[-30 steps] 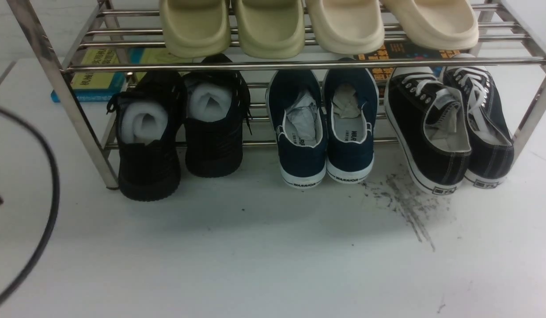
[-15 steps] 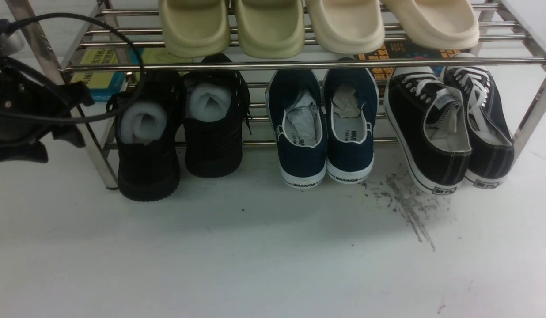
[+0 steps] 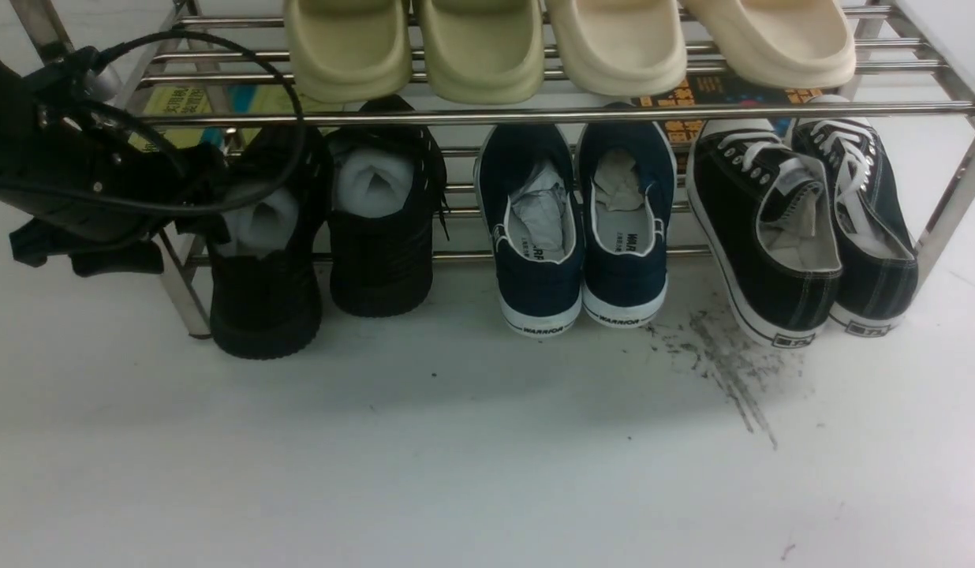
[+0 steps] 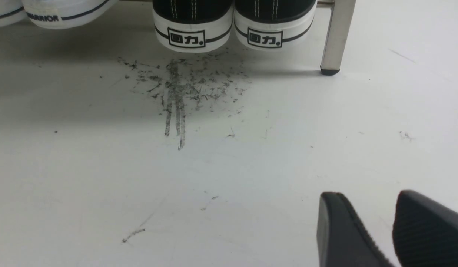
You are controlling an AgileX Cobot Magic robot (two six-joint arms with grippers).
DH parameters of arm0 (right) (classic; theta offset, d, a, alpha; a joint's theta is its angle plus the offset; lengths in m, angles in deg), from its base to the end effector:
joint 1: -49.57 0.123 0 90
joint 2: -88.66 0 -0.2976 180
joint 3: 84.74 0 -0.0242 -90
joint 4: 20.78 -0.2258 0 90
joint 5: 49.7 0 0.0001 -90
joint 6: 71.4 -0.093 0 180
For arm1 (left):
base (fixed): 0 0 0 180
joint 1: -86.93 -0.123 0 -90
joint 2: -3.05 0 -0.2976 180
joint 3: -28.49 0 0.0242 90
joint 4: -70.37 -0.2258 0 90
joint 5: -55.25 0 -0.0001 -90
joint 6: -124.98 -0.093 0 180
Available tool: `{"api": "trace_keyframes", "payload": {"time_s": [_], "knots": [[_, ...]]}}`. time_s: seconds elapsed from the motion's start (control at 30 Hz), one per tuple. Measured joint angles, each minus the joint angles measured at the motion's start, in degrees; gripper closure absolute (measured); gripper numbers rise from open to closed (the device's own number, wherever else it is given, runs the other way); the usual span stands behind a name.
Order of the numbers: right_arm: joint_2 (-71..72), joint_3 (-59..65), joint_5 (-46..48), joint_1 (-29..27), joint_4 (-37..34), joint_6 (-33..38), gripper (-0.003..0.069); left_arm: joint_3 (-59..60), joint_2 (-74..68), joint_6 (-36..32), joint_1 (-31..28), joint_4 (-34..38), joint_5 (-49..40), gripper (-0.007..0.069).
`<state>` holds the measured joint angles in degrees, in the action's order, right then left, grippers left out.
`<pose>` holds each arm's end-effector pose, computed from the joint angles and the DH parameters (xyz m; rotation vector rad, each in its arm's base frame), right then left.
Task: Take the shoes off the shelf with your hand on the white table.
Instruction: 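Grasp the leftmost shoe on the bottom shelf of the shoe rack with the left gripper, then set the held shoe down on the floor in front of the rack with the left gripper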
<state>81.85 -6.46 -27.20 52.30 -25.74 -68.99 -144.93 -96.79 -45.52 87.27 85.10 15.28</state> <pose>0.0158 0.0038 0.1737 -0.0319 1.8770 0.0899 0.3261 -0.0171 0.3000 -0.3917 2.5269 -0.3530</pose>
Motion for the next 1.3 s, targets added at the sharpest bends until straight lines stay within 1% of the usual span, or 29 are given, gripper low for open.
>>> {"api": "trace_keyframes", "payload": {"time_s": [0.23,0.3,0.33,0.4,0.43,0.5,0.53,0.6,0.67,0.73,0.83,0.9,1.23,1.3], "knots": [[0.0,0.0,0.0,0.0,0.0,0.0,0.0421,0.0,-3.6,-0.3,0.1,3.5,0.8,0.0146],[0.0,0.0,0.0,0.0,0.0,0.0,0.0421,0.0,-4.1,-0.3,0.1,4.2,0.8,0.0155],[0.0,0.0,0.0,0.0,0.0,0.0,0.0421,0.0,-4.5,-0.3,0.1,4.7,0.7,0.0175],[0.0,0.0,0.0,0.0,0.0,0.0,0.0421,0.0,-5.0,-0.3,0.1,5.1,0.1,0.0235],[0.0,0.0,0.0,0.0,0.0,0.0,0.0421,0.0,-5.0,-0.3,0.1,5.1,0.0,0.0242],[0.0,0.0,0.0,0.0,0.0,0.0,0.0421,0.0,-5.0,-0.3,0.1,5.1,-0.5,0.0363],[0.0,0.0,0.0,0.0,0.0,0.0,0.0421,0.0,-5.0,-0.3,0.1,5.1,-0.5,0.0373],[0.0,0.0,0.0,0.0,0.0,0.0,0.0421,0.0,-4.8,-0.3,0.1,5.1,-0.9,0.0519],[0.0,0.0,0.0,0.0,0.0,0.0,0.0421,0.0,-4.2,-0.3,0.1,4.9,-1.4,0.0587],[0.0,0.0,0.0,0.0,0.0,0.0,0.0421,0.0,-3.0,-0.3,0.1,4.5,-2.2,0.0610],[0.0,0.0,0.0,0.0,0.0,0.0,0.0421,0.0,-0.4,-0.2,0.1,3.8,-3.7,0.0615],[0.0,0.0,0.0,0.0,0.0,0.0,0.0421,0.0,3.1,0.0,0.0,2.2,-7.3,0.0615],[0.0,0.0,0.0,0.0,0.0,0.0,0.0421,0.0,17.3,6.9,0.0,-10.2,-28.4,0.0614],[0.0,0.0,0.0,0.0,0.0,0.0,0.0421,1.1,20.6,8.8,0.0,-12.1,-30.9,0.0613]]}}
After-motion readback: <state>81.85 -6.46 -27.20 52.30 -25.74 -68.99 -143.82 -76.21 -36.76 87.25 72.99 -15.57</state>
